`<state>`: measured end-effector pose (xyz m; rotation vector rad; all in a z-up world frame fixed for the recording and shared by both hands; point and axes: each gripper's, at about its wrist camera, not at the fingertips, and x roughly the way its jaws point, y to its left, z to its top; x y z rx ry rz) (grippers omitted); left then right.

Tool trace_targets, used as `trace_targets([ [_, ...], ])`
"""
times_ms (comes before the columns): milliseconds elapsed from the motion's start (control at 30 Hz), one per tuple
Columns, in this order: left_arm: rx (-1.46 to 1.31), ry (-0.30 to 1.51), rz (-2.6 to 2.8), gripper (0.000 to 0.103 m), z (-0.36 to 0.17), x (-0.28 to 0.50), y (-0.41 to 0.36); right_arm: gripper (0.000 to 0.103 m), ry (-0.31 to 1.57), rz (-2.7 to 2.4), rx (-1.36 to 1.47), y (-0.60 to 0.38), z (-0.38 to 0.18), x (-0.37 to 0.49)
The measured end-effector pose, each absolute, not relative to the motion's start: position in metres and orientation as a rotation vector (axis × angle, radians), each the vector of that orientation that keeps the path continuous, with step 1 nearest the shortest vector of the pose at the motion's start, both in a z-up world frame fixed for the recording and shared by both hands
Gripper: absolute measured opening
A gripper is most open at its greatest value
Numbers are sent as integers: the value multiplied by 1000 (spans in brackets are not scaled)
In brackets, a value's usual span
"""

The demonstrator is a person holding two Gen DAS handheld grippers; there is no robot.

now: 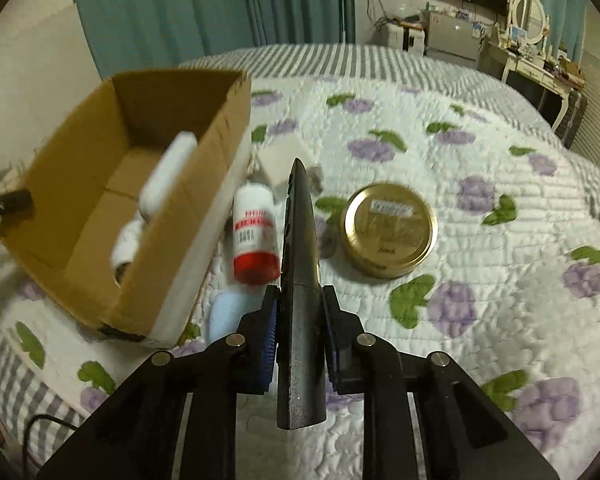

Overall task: Organize rigid objects
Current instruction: 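Place the black remote into the box and open the right tool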

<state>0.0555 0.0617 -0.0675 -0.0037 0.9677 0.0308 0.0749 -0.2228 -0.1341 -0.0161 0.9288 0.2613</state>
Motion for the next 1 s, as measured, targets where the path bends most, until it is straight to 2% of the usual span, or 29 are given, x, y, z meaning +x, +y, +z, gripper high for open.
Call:
trace_targets([
  [333, -15, 962, 20, 10, -67, 56, 64, 20, 729, 335, -46, -205, -40, 73],
  [467, -14, 962, 19, 10, -67, 56, 64, 20, 699, 403, -78, -170, -25, 79],
  [767, -16, 959, 17, 10, -67, 55, 62, 19, 815, 522, -138, -93, -75, 93],
  [1000, -24, 957, 11, 9, -67, 54, 62, 20, 883, 535, -186, -71, -111, 89],
])
